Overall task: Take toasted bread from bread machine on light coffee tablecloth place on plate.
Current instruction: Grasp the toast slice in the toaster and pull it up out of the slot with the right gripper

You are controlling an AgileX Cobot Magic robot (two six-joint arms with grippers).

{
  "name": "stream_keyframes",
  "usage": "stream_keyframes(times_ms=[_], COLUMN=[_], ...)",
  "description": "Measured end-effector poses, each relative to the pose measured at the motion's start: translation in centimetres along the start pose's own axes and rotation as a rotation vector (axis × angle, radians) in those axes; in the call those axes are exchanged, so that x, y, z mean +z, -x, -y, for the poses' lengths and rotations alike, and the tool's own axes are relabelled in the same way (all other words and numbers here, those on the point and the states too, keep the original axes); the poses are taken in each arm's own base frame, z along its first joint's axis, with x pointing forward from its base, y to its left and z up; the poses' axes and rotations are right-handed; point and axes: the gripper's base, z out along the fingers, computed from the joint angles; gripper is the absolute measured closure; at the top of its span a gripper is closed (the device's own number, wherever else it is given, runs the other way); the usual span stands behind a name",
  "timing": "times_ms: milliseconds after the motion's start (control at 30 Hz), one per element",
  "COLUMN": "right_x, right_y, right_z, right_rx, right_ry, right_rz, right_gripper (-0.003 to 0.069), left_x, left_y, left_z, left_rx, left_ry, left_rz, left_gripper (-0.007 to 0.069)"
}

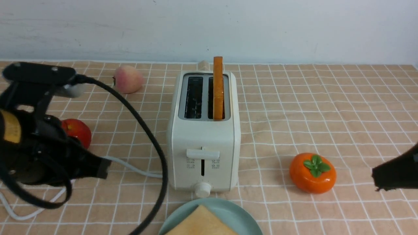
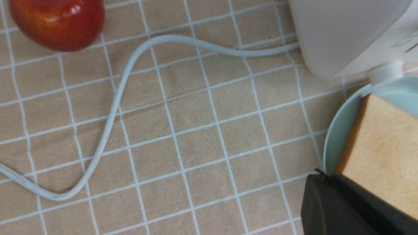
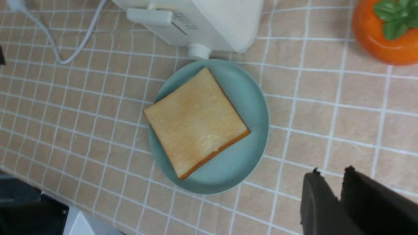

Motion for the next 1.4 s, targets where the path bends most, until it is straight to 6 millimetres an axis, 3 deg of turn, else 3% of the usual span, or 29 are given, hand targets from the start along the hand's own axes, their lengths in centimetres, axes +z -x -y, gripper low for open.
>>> stream_keyframes(times_ms=[133,333,433,500,533,733,833,967,1033,1067,1100,1133,1167,1200,1233,1300,1400], right_x=[3.1,7.1,9.5,10.1,11.9,16.0,17.9,20.7,21.8,22.2,22.1,21.8,21.7,20.8,19.8,17.2,10.6], right_y=[2.6,7.2,10.0,10.7,12.3,15.0,15.7,16.3,16.3,16.2,16.3,16.5,16.5,16.7,16.9,17.4,17.7], right_z=[-1.6,-4.4,-5.9,-6.3,-7.0,-8.3,-8.5,-7.7,-7.3,-7.2,-7.2,-7.4,-7.4,-7.8,-8.2,-9.2,-11.3], right_rx=[-0.048,-0.056,-0.108,-0.12,-0.135,-0.149,-0.155,-0.167,-0.168,-0.17,-0.174,-0.194,-0.197,-0.219,-0.239,-0.287,-0.338], right_ry=[0.021,-0.046,-0.086,-0.096,-0.117,-0.116,-0.112,-0.145,-0.157,-0.159,-0.159,-0.156,-0.156,-0.153,-0.149,-0.139,-0.11], right_rz=[-0.037,-0.014,0.011,0.016,0.028,0.038,0.035,0.018,0.002,-0.003,0.0,-0.001,0.0,0.001,0.006,0.039,0.116], right_gripper=[0.0533,0.0477,0.0382,0.0354,0.0271,0.0092,0.0048,0.0061,0.0119,0.0186,0.0216,0.0382,0.0403,0.0523,0.057,0.0566,0.0553], left_x=[-4.9,-8.8,-9.7,-9.8,-9.9,-10.0,-10.0,-9.9,-9.9,-9.8,-9.8,-9.8,-9.8,-9.8,-9.8,-9.8,-9.8], left_y=[-1.4,-4.4,-6.1,-6.5,-7.5,-9.0,-9.3,-9.5,-9.5,-9.5,-9.5,-9.5,-9.5,-9.5,-9.5,-9.5,-9.5], left_z=[-0.5,-1.5,-2.0,-2.1,-2.3,-2.7,-2.8,-2.9,-2.9,-2.9,-2.9,-3.0,-3.0,-3.0,-3.0,-3.0,-3.0], left_rx=[-0.025,-0.072,-0.078,-0.078,-0.081,-0.082,-0.081,-0.079,-0.079,-0.079,-0.079,-0.079,-0.079,-0.079,-0.079,-0.079,-0.079], left_ry=[-0.054,-0.107,-0.121,-0.123,-0.126,-0.119,-0.11,-0.094,-0.093,-0.093,-0.093,-0.093,-0.093,-0.093,-0.093,-0.093,-0.093], left_rz=[0.155,0.316,0.363,0.37,0.379,0.362,0.34,0.316,0.313,0.312,0.312,0.31,0.31,0.31,0.31,0.31,0.31], left_gripper=[0.0638,0.0638,0.0638,0.0638,0.0638,0.0638,0.0638,0.0638,0.0638,0.0638,0.0638,0.0638,0.0638,0.0638,0.0638,0.0638,0.0638])
